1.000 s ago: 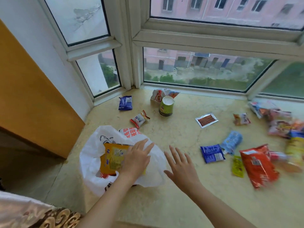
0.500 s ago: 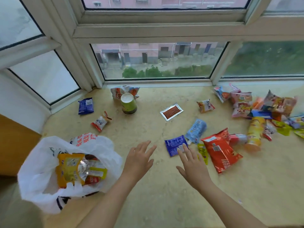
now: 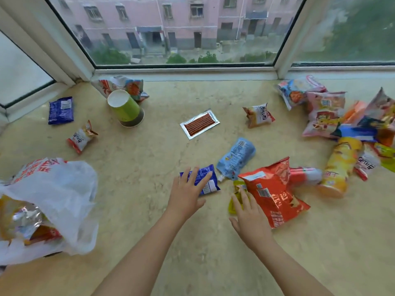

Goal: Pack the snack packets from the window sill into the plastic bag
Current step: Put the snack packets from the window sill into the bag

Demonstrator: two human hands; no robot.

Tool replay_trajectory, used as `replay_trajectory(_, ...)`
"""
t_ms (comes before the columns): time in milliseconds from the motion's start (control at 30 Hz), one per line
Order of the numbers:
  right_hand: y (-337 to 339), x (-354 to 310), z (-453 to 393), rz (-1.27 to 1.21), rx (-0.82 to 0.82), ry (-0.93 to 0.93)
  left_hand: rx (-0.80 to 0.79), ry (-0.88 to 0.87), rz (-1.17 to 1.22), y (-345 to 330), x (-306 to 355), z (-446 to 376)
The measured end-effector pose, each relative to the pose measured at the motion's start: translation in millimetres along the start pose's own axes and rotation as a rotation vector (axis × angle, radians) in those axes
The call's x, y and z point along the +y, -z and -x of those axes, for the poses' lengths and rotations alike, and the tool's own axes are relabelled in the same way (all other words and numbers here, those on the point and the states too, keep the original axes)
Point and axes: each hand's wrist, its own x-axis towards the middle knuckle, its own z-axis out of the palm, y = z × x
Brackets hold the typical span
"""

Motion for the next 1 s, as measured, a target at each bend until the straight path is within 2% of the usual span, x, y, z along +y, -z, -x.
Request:
replay_trajectory(133,-26,8,-17,-0.045,0.025,-0.054,0.029,0.003,-0.027,-23,-4,-26)
replay_trajectory(233,-37,11,-28,-0.062,0.057,-0.079,-0.027,-0.008,0.017,-38,-11,-39)
replay_trajectory(367,-50,11,-35,-0.100,0.128,-0.109,0.039,-0.052,0.096,-52,-14,-43)
replay_trajectory(600,-70,7,-19,-0.162,0.205,0.125,0.122,0.050,0.086,-67,-2,-22)
replay_trajectory(800,-67,2,-15,-0.160,0.147,-0.040,0.140,0.122,0.113,-71,4,-9)
replay_trajectory(1000,-58,-4,-18,-0.164,0.145,-0.026,0.149,0.138,0.118,-75,2,4)
